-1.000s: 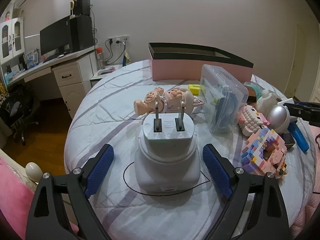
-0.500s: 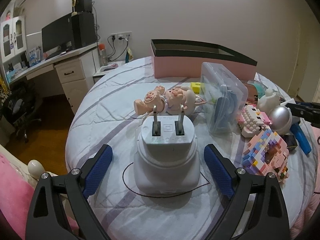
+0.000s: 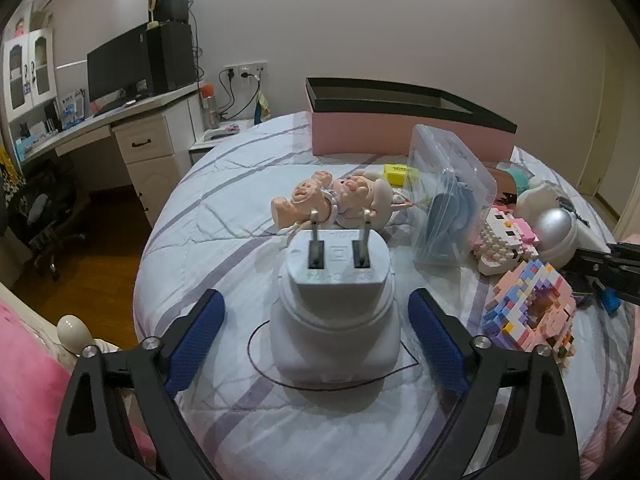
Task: Organize rigid objects
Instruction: 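Grasp the white plug with the right tool while the left tool holds the adapter, then carry both white pieces to the pink box and open both tools inside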
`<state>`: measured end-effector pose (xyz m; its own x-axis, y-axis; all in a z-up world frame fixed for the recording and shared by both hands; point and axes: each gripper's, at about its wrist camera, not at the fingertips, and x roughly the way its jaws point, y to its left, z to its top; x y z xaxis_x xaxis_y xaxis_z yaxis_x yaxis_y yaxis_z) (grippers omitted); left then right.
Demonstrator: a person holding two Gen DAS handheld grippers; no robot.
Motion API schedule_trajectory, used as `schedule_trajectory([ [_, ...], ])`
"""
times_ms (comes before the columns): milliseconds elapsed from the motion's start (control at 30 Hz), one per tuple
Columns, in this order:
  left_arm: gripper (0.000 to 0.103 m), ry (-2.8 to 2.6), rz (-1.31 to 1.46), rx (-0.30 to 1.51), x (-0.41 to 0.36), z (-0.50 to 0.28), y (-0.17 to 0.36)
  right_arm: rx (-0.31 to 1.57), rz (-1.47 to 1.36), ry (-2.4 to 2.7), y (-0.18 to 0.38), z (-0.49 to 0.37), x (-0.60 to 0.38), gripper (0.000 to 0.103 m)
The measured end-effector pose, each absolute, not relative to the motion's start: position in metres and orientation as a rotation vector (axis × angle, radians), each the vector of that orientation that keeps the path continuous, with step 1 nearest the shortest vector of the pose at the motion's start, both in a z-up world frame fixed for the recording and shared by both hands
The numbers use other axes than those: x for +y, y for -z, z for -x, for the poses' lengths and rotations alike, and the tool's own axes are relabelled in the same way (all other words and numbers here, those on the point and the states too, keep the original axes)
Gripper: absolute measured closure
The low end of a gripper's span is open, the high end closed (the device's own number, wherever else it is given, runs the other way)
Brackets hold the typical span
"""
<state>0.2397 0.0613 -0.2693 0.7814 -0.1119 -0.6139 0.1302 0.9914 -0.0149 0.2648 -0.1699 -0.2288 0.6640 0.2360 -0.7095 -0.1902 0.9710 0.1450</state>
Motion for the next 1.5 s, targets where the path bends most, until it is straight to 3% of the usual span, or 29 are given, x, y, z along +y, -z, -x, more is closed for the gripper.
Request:
schedule_trajectory([
  [33, 0.02, 0.131, -0.016, 0.657, 0.064, -0.238, 0.268, 0.803, -0.054, -0.239, 0.229, -0.265, -0.169, 0.08],
  [100, 0.042, 0.139, 0.003, 0.649, 0.068, -0.237, 0.267, 0.792, -0.053, -0.241, 0.228, -0.263, -0.168, 0.08],
  [133, 0.045, 0.149, 0.006, 0.649, 0.069, -0.237, 0.268, 0.788, -0.06, -0.244, 0.228, -0.262, -0.169, 0.08],
  [433, 0.047, 0.179, -0.012, 0.64, 0.057, -0.236, 0.252, 0.737, -0.079, -0.247, 0.214, -0.258, -0.179, 0.08],
  [1033, 0.05, 0.339, -0.068, 0.552, 0.006, -0.296, 0.163, 0.621, -0.04, -0.329, 0.149, -0.328, -0.181, 0.079],
  [1300, 0.05, 0.354, -0.135, 0.585, -0.024, -0.383, 0.139, 0.623, -0.032, -0.336, 0.132, -0.395, -0.174, 0.079],
  [1500, 0.05, 0.312, -0.136, 0.703, -0.031, -0.458, 0.165, 0.676, 0.016, -0.323, 0.137, -0.445, -0.156, 0.079],
])
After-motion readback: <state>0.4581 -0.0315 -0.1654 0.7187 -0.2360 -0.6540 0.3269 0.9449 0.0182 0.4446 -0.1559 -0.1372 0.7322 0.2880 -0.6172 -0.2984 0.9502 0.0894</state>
